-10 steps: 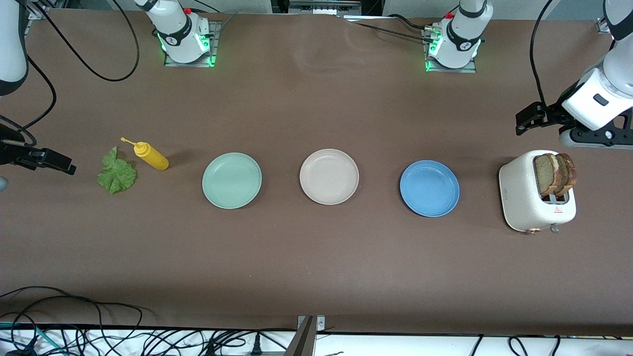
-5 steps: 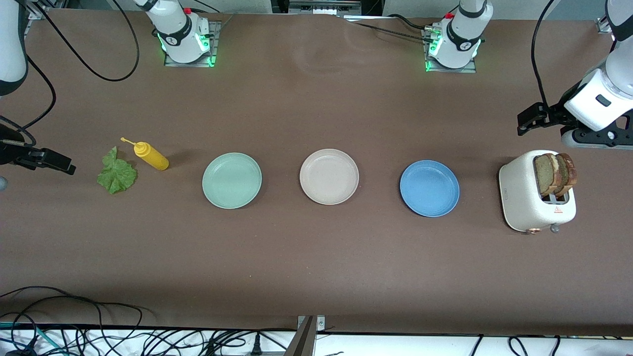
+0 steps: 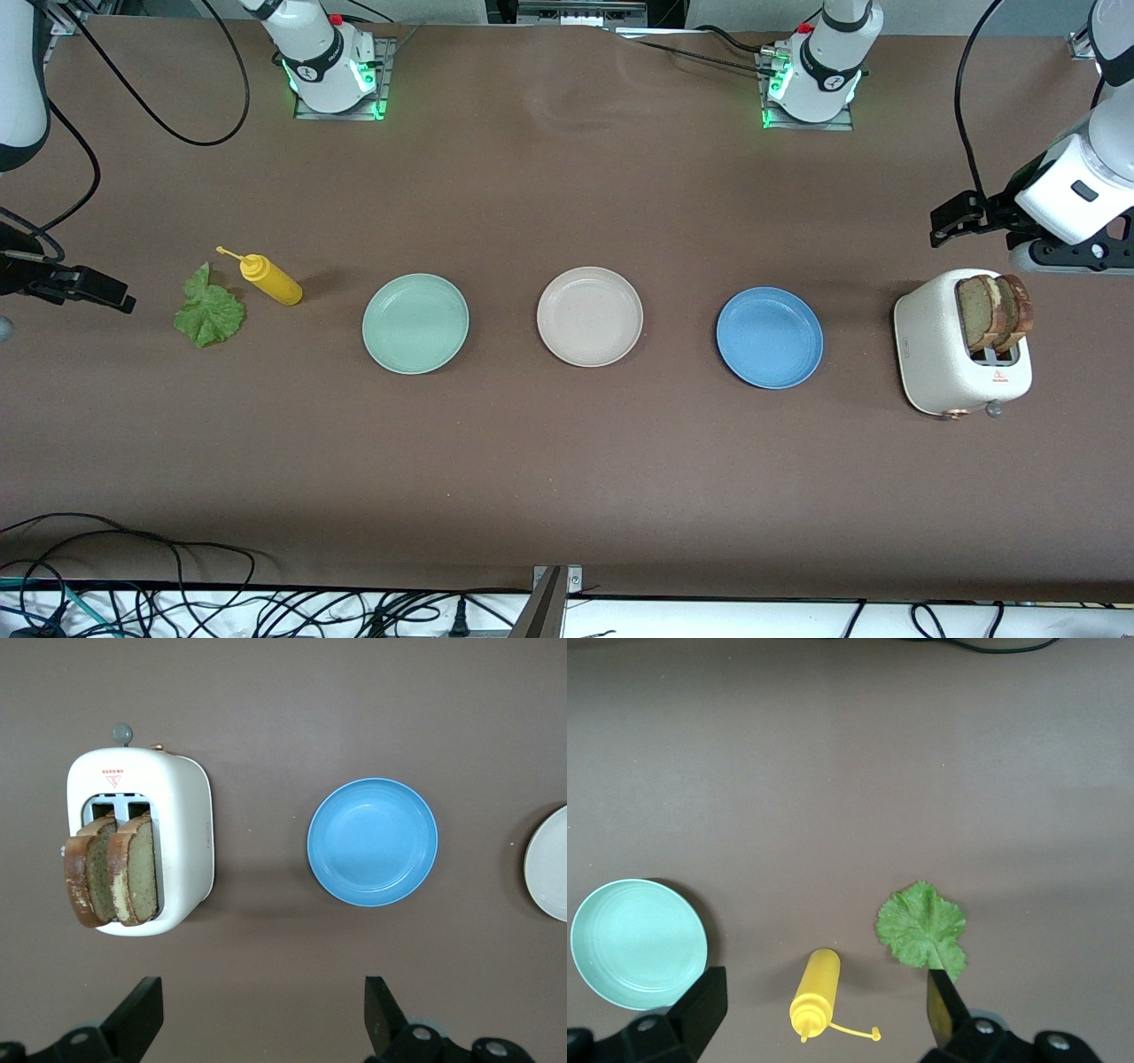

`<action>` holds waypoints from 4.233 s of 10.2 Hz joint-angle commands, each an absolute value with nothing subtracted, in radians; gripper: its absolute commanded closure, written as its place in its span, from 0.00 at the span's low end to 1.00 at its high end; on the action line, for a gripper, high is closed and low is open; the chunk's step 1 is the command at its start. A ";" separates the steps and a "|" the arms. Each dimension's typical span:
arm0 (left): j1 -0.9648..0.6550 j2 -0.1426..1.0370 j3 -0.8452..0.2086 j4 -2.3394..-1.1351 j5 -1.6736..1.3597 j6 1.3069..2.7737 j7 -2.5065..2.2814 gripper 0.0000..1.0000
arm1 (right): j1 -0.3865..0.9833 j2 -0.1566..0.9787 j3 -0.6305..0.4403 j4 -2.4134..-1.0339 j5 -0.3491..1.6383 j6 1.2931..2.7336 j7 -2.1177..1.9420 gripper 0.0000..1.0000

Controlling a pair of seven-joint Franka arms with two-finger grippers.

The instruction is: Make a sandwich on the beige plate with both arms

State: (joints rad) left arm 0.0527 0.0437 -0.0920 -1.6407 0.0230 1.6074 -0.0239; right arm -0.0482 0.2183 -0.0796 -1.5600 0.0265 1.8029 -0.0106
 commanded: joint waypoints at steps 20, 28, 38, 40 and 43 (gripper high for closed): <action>0.057 0.055 -0.092 -1.612 0.032 1.588 -0.005 0.00 | -0.052 0.216 -0.080 -1.557 0.052 1.799 -0.005 0.00; 0.055 0.063 -0.094 -1.611 0.032 1.588 -0.005 0.00 | -0.052 0.216 -0.080 -1.557 0.054 1.799 -0.005 0.00; 0.218 0.268 -0.092 -1.612 0.138 1.721 0.172 0.00 | -0.054 0.216 -0.080 -1.557 0.054 1.799 -0.006 0.00; 0.233 0.276 -0.092 -1.684 0.126 1.775 0.170 0.00 | -0.052 0.216 -0.080 -1.557 0.054 1.799 -0.006 0.00; 0.255 0.278 -0.092 -1.773 0.097 1.835 0.164 0.00 | -0.052 0.216 -0.080 -1.557 0.054 1.801 -0.006 0.00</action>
State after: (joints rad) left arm 0.2401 0.2975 -0.0814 -1.7263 0.1102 1.8066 0.1519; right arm -0.0497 0.2190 -0.0802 -1.5600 0.0358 1.8022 -0.0077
